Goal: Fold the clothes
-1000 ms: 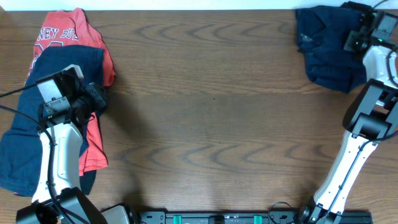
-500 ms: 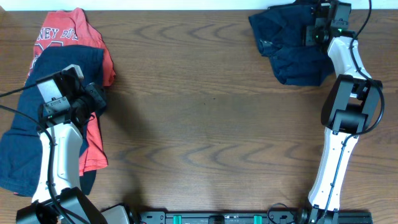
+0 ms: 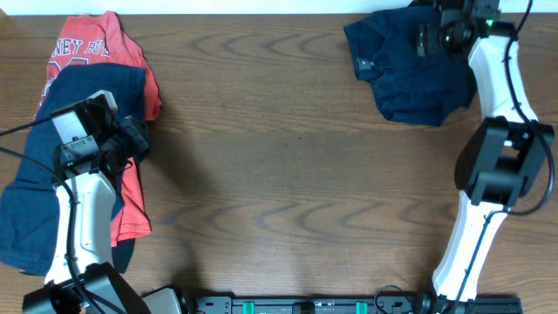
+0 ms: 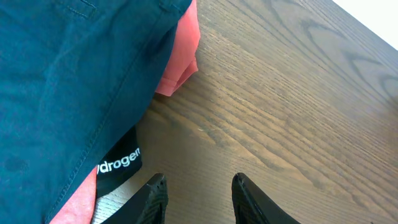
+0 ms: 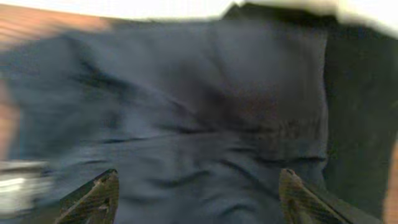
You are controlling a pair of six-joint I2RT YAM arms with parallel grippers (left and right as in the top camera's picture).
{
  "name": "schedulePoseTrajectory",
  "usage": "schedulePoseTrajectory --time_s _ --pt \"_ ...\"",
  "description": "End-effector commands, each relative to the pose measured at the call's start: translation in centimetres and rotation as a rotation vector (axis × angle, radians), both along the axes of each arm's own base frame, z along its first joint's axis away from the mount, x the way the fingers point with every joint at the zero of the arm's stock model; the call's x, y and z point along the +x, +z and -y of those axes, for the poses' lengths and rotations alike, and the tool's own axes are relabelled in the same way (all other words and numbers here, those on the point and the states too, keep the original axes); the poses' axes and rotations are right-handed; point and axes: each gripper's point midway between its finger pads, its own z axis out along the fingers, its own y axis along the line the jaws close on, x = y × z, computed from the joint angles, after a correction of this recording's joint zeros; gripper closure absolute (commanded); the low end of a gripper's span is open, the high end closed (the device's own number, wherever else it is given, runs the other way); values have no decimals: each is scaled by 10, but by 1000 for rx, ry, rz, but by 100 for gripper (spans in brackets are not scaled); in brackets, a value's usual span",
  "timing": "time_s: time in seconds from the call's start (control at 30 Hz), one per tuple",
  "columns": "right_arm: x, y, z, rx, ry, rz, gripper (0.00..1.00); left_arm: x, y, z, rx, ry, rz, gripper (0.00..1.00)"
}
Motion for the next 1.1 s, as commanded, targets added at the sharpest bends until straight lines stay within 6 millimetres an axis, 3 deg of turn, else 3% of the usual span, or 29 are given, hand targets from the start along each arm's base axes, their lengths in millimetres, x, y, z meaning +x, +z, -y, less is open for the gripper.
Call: schedulePoseTrajectory --time_s 0.0,0.17,0.27,0.57,0.77,0.9,1.07 --pt "-8 31 -39 41 92 31 20 -2 -7 0 19 -14 -13 63" --pt "-13 15 -85 57 184 -9 20 0 -5 -1 24 -14 0 63" --pt "-6 0 -98 30 194 -9 22 0 -5 -1 24 -15 1 63" --pt "44 -68 -99 -16 94 75 35 0 -5 -1 24 -15 1 63" --pt "46 -128 -100 -17 95 26 36 0 -5 -1 24 -14 0 63" --pt "50 -124 -99 -17 94 46 30 0 -5 -3 32 -7 -3 63" --pt "54 -77 -98 0 102 110 20 0 -6 -5 40 1 -6 63"
